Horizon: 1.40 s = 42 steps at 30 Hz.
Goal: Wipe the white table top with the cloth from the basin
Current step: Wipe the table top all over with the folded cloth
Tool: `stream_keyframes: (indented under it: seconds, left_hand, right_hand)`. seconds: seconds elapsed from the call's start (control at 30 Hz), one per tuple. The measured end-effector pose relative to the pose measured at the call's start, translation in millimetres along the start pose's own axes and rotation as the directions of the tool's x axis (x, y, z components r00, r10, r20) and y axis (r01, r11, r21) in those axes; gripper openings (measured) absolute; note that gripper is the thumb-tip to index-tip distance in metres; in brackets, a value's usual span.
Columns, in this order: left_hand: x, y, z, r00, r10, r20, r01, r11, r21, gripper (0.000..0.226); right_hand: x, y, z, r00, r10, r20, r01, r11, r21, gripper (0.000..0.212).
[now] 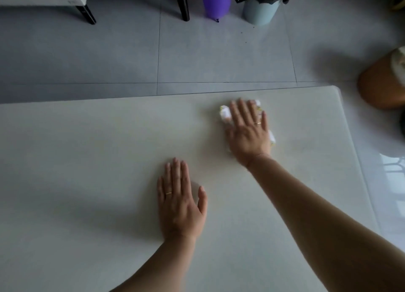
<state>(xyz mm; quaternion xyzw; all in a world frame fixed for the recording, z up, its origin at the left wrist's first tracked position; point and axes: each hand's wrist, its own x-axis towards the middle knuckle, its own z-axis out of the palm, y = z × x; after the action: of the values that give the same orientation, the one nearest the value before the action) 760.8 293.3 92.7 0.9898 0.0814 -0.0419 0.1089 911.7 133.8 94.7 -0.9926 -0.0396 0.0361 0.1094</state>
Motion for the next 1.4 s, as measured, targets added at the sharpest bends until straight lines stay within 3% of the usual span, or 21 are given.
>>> stream_keyframes:
  seconds: [0.13,0.2,0.3,0.37,0.47,0.63,0.8,0.9,0.97,1.07,1.17,1.27,1.4]
  left_hand:
    - [0.4,0.3,1.7,1.000,0.009,-0.023,-0.009,1.000,-0.003,0.068]
    - [-0.1,0.8,1.5,0.999,0.012,-0.031,-0.013,1.000,-0.010,0.068]
    - [0.0,0.4,1.8,0.999,0.010,-0.032,-0.010,1.000,-0.012,0.068]
    - [0.4,0.1,2.0,0.999,0.011,-0.039,-0.012,1.000,-0.014,0.068]
    - [-0.5,-0.4,2.8,0.999,0.013,-0.039,-0.014,1.000,-0.008,0.068]
    - [0.3,-1.5,3.1,0.999,0.021,-0.038,-0.020,1.000,0.004,0.067]
    - [0.5,-1.6,3.5,0.998,0.026,-0.055,-0.026,1.000,0.006,0.067]
    - [0.8,0.0,3.5,0.997,0.025,-0.067,-0.024,1.000,0.009,0.067]
    - [0.6,0.1,3.5,0.997,0.026,-0.070,-0.026,1.000,0.008,0.067]
    - [0.5,-0.3,3.6,0.997,0.024,-0.078,-0.022,1.000,0.016,0.067]
    - [0.5,0.0,2.9,0.996,0.028,-0.089,-0.027,1.000,0.013,0.067]
    - [0.5,-0.1,3.8,0.994,0.033,-0.103,-0.031,0.999,0.015,0.067]
    - [0.9,1.6,5.2,0.994,0.024,-0.109,-0.022,1.000,0.014,0.068]
  right_hand:
    - [15.9,-9.3,3.5,0.930,0.368,-0.024,-0.367,0.930,0.031,0.058]
    - [23.3,-44.2,10.7,0.915,0.403,-0.021,-0.402,0.914,0.054,0.060]
    - [27.6,-93.3,19.0,0.997,0.070,0.031,-0.072,0.995,0.069,0.059]
    - [31.1,-90.1,15.8,0.988,-0.131,0.077,0.126,0.990,0.061,0.057]
    - [31.6,-37.0,6.6,0.977,-0.199,0.071,0.197,0.980,0.025,0.055]
    - [32.8,64.3,-17.8,0.992,0.127,0.012,-0.127,0.992,-0.021,0.055]
    - [39.4,118.3,-33.4,0.916,0.401,-0.004,-0.401,0.916,0.007,0.056]
    - [43.6,107.3,-33.4,0.871,0.492,-0.003,-0.491,0.871,0.010,0.057]
    - [37.6,77.5,-26.6,0.888,0.460,-0.009,-0.460,0.887,0.032,0.057]
    - [9.2,34.5,-10.9,0.977,0.213,-0.003,-0.212,0.976,0.050,0.056]
    - [-14.6,52.7,-14.8,0.999,0.002,0.039,-0.003,0.999,0.034,0.054]
    - [-37.1,108.3,-24.1,0.986,0.168,-0.003,-0.168,0.986,0.020,0.053]
    - [-57.2,120.9,-25.7,0.890,0.456,-0.008,-0.456,0.890,0.013,0.058]
